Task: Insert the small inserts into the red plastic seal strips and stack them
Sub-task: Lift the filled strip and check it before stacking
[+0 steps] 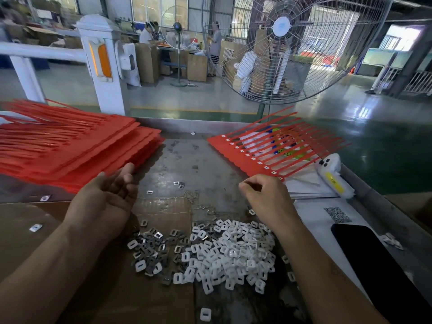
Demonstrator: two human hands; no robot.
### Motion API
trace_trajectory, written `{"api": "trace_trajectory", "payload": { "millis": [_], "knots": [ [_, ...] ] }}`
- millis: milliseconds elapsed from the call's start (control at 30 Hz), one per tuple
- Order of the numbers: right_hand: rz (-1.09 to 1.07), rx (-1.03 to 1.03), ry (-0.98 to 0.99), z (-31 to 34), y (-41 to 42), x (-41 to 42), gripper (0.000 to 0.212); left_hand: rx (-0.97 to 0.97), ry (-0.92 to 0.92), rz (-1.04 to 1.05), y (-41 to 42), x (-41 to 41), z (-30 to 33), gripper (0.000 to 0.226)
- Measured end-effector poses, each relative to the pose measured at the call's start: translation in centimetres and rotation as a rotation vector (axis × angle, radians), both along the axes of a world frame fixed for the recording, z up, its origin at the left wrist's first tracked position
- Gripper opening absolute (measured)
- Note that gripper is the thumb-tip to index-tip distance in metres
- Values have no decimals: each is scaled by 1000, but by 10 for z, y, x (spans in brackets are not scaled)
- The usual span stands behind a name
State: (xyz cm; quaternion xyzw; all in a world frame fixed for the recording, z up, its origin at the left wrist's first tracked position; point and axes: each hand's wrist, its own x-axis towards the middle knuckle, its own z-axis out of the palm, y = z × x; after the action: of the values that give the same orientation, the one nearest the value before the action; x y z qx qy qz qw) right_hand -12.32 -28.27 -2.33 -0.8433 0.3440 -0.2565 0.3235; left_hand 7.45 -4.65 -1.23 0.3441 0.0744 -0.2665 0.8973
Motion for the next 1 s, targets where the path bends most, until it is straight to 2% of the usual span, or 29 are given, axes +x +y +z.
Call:
{"api": "trace_trajectory", "payload": {
  "millis": [200,333,400,500,600,667,733,800,867,1000],
  "knots": [
    [4,1,-5,2,0,0,13,-7,-70,-72,0,-2,4,25],
    [12,11,-10,3,2,0,13,43,-183,-322,-5,-17,0,31],
    [16,13,-9,4,4,0,13,131,-235,-439,-8,-26,-2,36],
    [27,20,-12,6,5,-2,14,187,-222,-348,-11,-27,0,43],
    [28,29,-23,8,6,-4,15,116,-182,-289,-8,-23,7,41],
    [17,14,-42,11,8,-4,14,13,-164,-407,-5,-27,12,45],
    [27,8,-107,14,11,-3,11,-11,-199,-532,-7,-37,15,47],
    [106,73,-191,17,15,-2,11,-18,-205,-601,-12,-48,14,49],
    [270,223,-245,21,22,0,18,-22,-183,-627,-15,-53,11,54],
    [586,492,-256,22,41,11,52,3,-167,-678,-14,-53,10,53]
  ]
}}
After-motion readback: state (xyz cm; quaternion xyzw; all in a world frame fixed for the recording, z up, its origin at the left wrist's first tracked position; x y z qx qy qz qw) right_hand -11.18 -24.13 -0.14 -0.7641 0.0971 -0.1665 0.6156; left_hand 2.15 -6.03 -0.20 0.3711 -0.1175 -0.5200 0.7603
